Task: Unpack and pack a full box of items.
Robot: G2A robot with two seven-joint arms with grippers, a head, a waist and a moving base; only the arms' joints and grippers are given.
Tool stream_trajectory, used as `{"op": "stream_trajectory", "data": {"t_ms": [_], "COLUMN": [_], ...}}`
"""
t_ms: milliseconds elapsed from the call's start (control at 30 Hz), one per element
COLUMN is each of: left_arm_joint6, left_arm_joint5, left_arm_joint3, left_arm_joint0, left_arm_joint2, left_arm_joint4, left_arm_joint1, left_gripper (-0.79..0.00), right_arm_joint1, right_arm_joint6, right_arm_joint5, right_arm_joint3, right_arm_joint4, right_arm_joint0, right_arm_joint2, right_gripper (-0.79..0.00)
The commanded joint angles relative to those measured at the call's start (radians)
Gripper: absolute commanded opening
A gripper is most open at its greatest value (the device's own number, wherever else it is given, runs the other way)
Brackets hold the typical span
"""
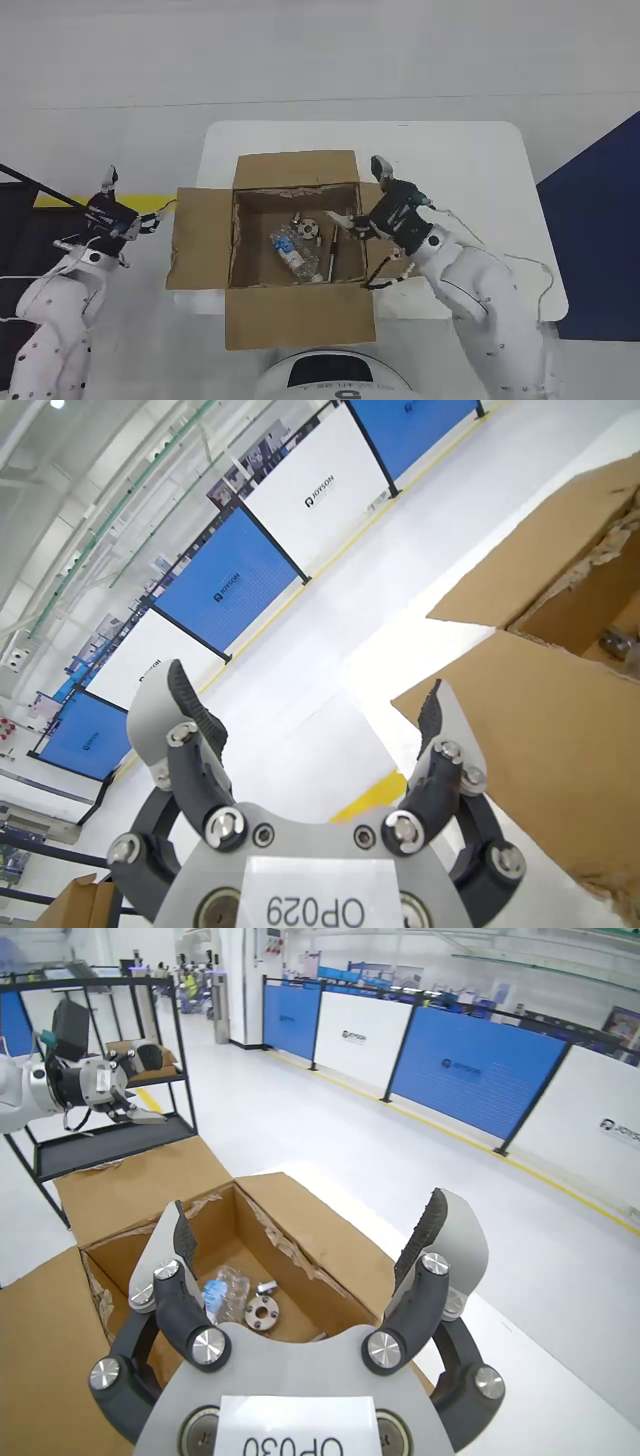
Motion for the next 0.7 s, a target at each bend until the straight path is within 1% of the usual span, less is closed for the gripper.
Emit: {"op": "stream_trajectory", "data": {"t_ms": [0, 33, 100, 200, 333, 433, 500, 533, 567, 667], "left_arm_joint6": [-0.034, -0.05, -0.073, -0.113, -0.167, -0.205, -0.221, -0.228, -0.24, -0.29], "left_arm_joint5": [0.053, 0.08, 0.104, 0.154, 0.2, 0.21, 0.23, 0.238, 0.234, 0.193], "left_arm_joint3": [0.043, 0.064, 0.099, 0.144, 0.206, 0.227, 0.19, 0.144, 0.093, -0.119], "left_arm_joint0": [-0.036, -0.052, -0.081, -0.116, -0.169, -0.209, -0.219, -0.218, -0.208, -0.164], "left_arm_joint2": [0.054, 0.083, 0.133, 0.194, 0.246, 0.256, 0.244, 0.229, 0.215, 0.165], "left_arm_joint4": [0.014, 0.013, 0.001, 0.026, 0.079, 0.067, 0.062, 0.037, 0.018, -0.001], "left_arm_joint1": [-0.005, -0.01, -0.016, -0.024, -0.03, -0.034, -0.034, -0.034, -0.034, -0.029], "left_gripper": [0.0, 0.0, 0.0, 0.0, 0.0, 0.0, 0.0, 0.0, 0.0, 0.0], "right_arm_joint1": [0.006, 0.009, 0.013, 0.018, 0.025, 0.03, 0.034, 0.035, 0.037, 0.04], "right_arm_joint6": [-0.018, -0.025, -0.027, -0.026, -0.048, -0.071, -0.091, -0.103, -0.114, -0.151], "right_arm_joint5": [-0.027, -0.046, -0.078, -0.105, -0.144, -0.174, -0.197, -0.209, -0.219, -0.249], "right_arm_joint3": [0.011, 0.025, 0.063, 0.121, 0.191, 0.243, 0.279, 0.302, 0.325, 0.406], "right_arm_joint4": [0.04, 0.057, 0.084, 0.128, 0.172, 0.2, 0.215, 0.223, 0.23, 0.256], "right_arm_joint0": [-0.034, -0.035, -0.024, 0.005, 0.023, 0.027, 0.029, 0.031, 0.034, 0.047], "right_arm_joint2": [0.081, 0.103, 0.133, 0.158, 0.2, 0.23, 0.247, 0.253, 0.259, 0.273], "right_gripper": [0.0, 0.0, 0.0, 0.0, 0.0, 0.0, 0.0, 0.0, 0.0, 0.0]}}
